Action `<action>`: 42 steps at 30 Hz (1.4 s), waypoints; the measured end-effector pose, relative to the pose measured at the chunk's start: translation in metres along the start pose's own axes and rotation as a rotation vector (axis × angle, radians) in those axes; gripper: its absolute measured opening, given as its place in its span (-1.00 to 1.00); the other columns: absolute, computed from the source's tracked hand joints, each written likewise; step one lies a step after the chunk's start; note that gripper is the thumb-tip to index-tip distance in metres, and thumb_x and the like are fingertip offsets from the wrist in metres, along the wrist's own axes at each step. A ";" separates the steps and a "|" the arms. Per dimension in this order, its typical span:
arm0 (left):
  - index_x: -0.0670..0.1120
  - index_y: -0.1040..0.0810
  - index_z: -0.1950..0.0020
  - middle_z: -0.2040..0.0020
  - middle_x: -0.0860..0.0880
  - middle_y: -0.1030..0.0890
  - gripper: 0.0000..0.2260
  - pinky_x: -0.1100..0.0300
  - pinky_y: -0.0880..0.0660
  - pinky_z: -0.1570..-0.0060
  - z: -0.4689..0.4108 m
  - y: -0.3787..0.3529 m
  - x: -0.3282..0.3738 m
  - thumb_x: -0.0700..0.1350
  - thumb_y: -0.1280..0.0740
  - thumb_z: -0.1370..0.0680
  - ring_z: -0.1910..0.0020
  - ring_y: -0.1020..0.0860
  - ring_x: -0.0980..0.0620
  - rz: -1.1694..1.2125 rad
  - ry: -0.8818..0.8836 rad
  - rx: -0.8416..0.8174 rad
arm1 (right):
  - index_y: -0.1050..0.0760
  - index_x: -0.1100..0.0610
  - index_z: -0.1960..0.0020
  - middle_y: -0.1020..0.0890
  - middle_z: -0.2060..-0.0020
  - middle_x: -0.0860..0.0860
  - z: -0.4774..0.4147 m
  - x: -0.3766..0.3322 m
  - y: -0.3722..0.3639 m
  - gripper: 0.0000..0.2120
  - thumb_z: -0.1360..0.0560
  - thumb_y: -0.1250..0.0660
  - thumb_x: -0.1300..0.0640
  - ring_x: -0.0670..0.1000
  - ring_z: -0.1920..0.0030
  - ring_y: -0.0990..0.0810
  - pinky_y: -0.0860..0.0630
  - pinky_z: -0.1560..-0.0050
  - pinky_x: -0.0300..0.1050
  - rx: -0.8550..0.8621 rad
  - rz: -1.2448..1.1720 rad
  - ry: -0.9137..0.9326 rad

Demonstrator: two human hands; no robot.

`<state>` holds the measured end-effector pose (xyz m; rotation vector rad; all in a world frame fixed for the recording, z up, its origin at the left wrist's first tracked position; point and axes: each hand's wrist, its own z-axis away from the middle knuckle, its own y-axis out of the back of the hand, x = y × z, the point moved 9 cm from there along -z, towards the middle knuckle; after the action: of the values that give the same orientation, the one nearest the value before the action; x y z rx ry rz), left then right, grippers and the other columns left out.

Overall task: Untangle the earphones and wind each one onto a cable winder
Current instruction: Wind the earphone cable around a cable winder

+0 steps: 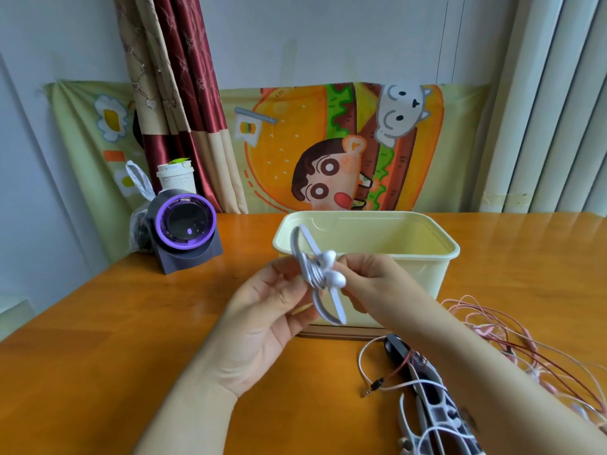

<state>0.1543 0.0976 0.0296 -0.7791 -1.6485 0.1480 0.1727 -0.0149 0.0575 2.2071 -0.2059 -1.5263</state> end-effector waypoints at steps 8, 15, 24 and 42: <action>-0.08 -0.68 0.07 0.08 -0.05 -0.69 -0.70 0.22 -0.62 0.20 -0.001 0.037 0.005 -0.10 -0.58 -0.23 0.17 -0.67 0.08 0.148 -0.051 0.315 | -0.60 0.07 0.09 -0.32 0.47 0.01 0.007 -0.012 -0.017 -0.75 -0.60 -0.20 0.01 -0.09 0.48 -0.24 -0.20 0.45 -0.28 -0.196 0.266 0.078; -0.08 -0.60 -0.09 0.14 0.02 -0.68 -0.73 0.21 -0.52 0.05 0.001 0.043 0.001 -0.12 -0.35 -0.40 0.19 -0.64 0.14 0.033 -0.027 0.399 | -0.62 0.09 0.07 -0.33 0.54 -0.08 0.012 -0.031 -0.008 -0.79 -0.57 -0.26 0.03 -0.11 0.51 -0.29 -0.24 0.46 -0.31 -0.131 0.354 0.141; -0.10 -0.58 -0.10 -0.03 -0.01 -0.70 -0.68 0.06 -0.53 -0.10 -0.001 0.026 -0.004 -0.07 -0.42 -0.37 -0.06 -0.63 0.01 -0.469 0.002 0.224 | -0.56 0.10 0.23 -0.39 0.57 -0.15 0.016 -0.054 0.025 -0.75 -0.53 -0.28 -0.01 -0.15 0.50 -0.34 -0.27 0.44 -0.34 0.057 0.296 0.220; -0.10 -0.58 -0.08 -0.05 -0.06 -0.68 -0.65 0.27 -0.49 0.18 0.004 0.002 -0.022 0.00 -0.44 -0.35 0.06 -0.66 0.05 -0.642 0.162 0.005 | -0.55 0.18 0.23 -0.53 0.39 0.17 0.017 -0.057 0.034 -0.64 -0.45 -0.28 -0.13 0.07 0.35 -0.43 -0.33 0.38 -0.16 0.241 0.224 0.358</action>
<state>0.1524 0.0884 0.0094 -0.2217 -1.6624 -0.3554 0.1401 -0.0285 0.1160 2.4998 -0.5254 -1.0118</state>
